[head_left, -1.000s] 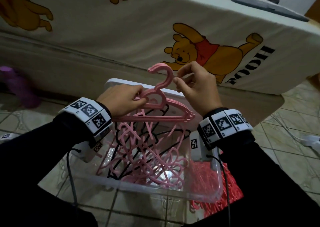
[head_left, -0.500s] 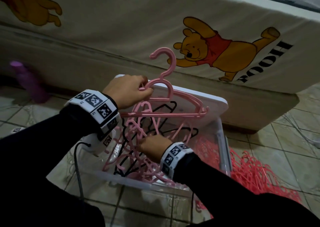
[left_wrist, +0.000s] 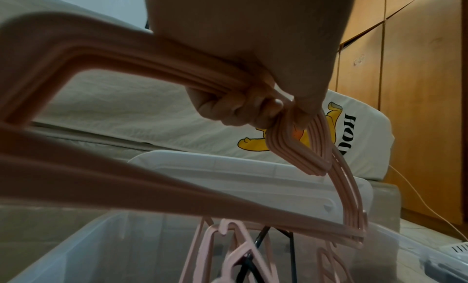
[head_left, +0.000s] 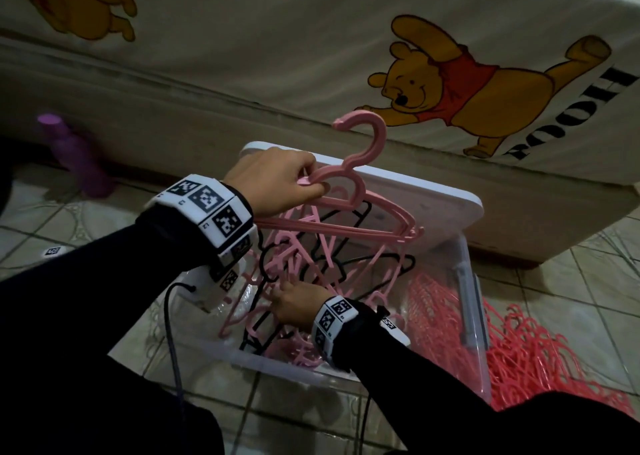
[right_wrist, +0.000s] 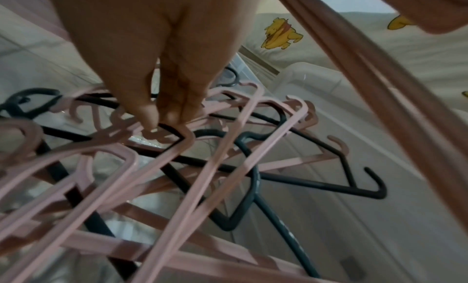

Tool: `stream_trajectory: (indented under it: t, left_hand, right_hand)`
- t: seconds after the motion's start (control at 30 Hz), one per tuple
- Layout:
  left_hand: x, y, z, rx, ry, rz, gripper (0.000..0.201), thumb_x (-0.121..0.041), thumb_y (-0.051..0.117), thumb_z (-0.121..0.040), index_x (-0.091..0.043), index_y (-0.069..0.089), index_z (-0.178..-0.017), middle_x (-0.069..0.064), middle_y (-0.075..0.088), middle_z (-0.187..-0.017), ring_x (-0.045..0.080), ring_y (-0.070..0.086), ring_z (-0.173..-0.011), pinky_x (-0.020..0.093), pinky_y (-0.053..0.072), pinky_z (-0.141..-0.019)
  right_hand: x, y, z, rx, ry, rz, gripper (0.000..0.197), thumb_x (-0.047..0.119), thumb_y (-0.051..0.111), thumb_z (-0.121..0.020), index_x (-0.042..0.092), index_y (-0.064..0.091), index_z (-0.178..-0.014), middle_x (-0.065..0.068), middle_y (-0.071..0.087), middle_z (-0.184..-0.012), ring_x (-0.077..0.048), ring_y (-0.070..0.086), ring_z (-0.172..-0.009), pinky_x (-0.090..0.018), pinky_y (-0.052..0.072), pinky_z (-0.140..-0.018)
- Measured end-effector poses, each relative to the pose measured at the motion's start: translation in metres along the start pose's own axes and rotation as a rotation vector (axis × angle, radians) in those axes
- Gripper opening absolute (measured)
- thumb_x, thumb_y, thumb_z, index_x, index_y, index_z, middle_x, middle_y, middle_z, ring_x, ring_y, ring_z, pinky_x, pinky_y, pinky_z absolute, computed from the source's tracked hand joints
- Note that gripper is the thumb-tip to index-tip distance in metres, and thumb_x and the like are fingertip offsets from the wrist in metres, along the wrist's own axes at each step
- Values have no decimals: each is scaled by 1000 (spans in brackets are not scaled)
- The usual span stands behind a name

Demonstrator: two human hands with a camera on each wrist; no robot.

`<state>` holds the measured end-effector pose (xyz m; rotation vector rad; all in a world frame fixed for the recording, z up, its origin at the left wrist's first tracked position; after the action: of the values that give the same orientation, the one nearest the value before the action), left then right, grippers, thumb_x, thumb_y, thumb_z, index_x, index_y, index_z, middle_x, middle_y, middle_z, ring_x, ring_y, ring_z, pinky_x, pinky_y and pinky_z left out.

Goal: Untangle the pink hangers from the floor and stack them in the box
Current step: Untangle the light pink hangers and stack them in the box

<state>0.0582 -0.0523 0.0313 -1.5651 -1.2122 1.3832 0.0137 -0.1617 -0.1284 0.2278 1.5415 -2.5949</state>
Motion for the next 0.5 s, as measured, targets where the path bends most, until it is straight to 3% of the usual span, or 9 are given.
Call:
stream_trajectory:
  t: [0.13,0.27,0.4,0.5]
  left_hand:
    - [1,-1,0,-10,5,-16,21,-55,56,-84,-34,53,-80,-9,54,-72,15,50,-75,30,27,-58]
    - [0,-9,1,-47,29,2,25,-55,56,-83,-30,57,-84,-5,60,-75,20,53,-73,31,25,-56]
    - [-2,-19,3,-110,34,46,24,-56,55,-85,-33,52,-81,-6,58,-71,21,51,-67,30,29,-57]
    - [-1,-24,3,-157,12,79,27,-56,55,-84,-29,59,-87,-3,63,-76,24,56,-70,32,36,-61]
  right_hand:
    - [-14,-14,10,-87,65,14,30,22,50,-93,4,66,-111,-17,62,-115,-31,59,-103,-37,48,-84]
    - [-34,-11,20,-30,131,-68,32,12,41,-96,-5,57,-118,-26,54,-121,-40,52,-113,-49,42,-92]
    - [-54,-23,45,-75,224,-174,27,6,51,-89,-1,64,-112,-20,59,-116,-38,58,-103,-42,48,-79]
    - [-59,-33,59,-128,236,-173,28,-3,49,-86,-8,60,-111,-28,59,-110,-44,60,-96,-46,51,-75]
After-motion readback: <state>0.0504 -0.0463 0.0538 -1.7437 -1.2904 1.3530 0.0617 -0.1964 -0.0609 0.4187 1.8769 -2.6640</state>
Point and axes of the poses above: each hand's wrist, its own z-axis away from the middle knuckle, its own y-axis out of the palm, x = y × z, the point moved 3 cm from there along -z, towards the middle knuckle
